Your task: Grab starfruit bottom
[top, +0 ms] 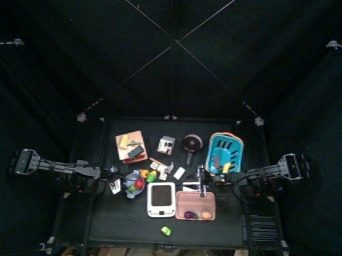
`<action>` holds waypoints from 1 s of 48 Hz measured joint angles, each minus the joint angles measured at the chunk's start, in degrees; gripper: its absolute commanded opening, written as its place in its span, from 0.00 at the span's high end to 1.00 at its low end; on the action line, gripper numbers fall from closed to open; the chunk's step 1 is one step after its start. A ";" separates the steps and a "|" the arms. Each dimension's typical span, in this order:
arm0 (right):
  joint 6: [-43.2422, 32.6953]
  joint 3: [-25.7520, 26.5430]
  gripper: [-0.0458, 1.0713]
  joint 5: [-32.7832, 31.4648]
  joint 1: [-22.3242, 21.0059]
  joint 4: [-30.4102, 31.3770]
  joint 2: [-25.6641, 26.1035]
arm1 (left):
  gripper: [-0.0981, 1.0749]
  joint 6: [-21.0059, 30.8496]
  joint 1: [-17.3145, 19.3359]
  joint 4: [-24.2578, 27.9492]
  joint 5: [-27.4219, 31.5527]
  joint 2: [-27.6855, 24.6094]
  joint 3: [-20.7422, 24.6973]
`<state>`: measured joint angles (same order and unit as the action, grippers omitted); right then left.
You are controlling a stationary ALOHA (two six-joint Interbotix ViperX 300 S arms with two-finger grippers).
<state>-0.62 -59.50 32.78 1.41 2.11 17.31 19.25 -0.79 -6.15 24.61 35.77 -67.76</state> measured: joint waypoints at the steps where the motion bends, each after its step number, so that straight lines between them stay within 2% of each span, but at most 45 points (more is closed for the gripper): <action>1: 0.00 0.00 0.34 0.00 0.00 0.00 0.00 | 0.18 0.00 0.00 0.00 -0.26 0.09 0.00; 8: 0.00 0.00 0.34 0.00 0.00 0.00 0.00 | 0.18 0.00 -0.09 -0.09 -1.32 0.09 0.26; 17: 0.00 0.00 0.34 -0.18 0.00 0.00 0.00 | 0.18 -0.09 -1.41 -0.70 -6.33 -0.44 4.31; 25: 0.00 0.00 0.34 -0.62 0.00 0.00 0.00 | 0.19 0.00 -5.98 -0.70 -10.28 -4.31 9.76; 29: 0.00 0.00 0.34 -0.88 0.00 -0.09 0.00 | 0.19 0.09 -7.82 -0.70 -10.37 -6.86 13.18; 34: -0.09 0.00 0.34 -1.49 0.00 0.00 0.00 | 0.19 0.09 -9.14 -0.62 -7.73 -10.37 18.81; 43: -0.09 0.00 0.34 -2.55 0.09 0.00 0.00 | 0.19 0.88 -10.02 0.44 7.73 -18.02 30.06; 48: -0.18 0.00 0.34 -3.16 0.26 0.00 0.00 | 0.19 1.58 -11.51 1.67 13.89 -22.68 35.24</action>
<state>-0.79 -59.50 29.62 1.67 2.11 17.31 20.83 -12.30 -4.48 38.50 13.10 -32.52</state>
